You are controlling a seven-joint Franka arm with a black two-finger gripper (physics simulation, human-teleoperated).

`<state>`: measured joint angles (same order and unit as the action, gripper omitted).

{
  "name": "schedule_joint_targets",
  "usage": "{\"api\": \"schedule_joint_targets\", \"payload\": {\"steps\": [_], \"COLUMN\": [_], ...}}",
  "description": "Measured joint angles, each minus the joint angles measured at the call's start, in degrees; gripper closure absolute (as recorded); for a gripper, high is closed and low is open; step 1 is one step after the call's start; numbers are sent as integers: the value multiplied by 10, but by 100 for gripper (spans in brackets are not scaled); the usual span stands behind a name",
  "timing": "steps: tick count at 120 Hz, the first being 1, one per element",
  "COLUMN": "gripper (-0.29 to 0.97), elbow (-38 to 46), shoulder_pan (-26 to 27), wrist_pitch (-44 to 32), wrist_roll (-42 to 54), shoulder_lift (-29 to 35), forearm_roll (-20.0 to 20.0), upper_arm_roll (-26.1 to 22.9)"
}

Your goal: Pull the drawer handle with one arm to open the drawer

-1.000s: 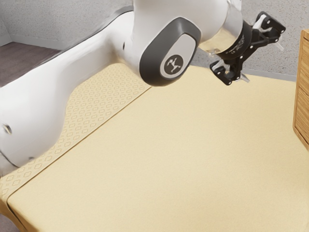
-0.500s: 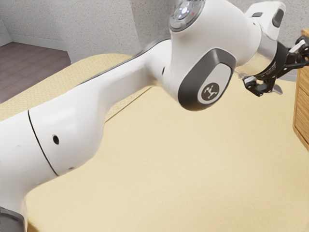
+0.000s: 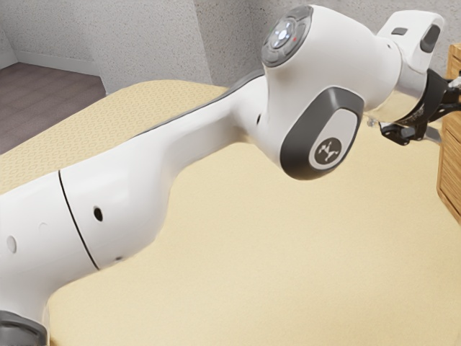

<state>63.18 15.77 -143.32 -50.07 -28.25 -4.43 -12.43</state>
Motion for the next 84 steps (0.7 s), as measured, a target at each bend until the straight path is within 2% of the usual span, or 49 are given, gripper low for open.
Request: {"api": "schedule_joint_targets", "payload": {"steps": [48, 84], "gripper": [0, 0], "elbow": [-7, -69], "shoulder_pan": [-28, -29], "wrist_pitch": [-9, -21], "wrist_roll": [28, 43], "shoulder_lift": [-29, -72], "forearm_roll": [15, 11], "upper_arm_roll": [-2, -8]}}
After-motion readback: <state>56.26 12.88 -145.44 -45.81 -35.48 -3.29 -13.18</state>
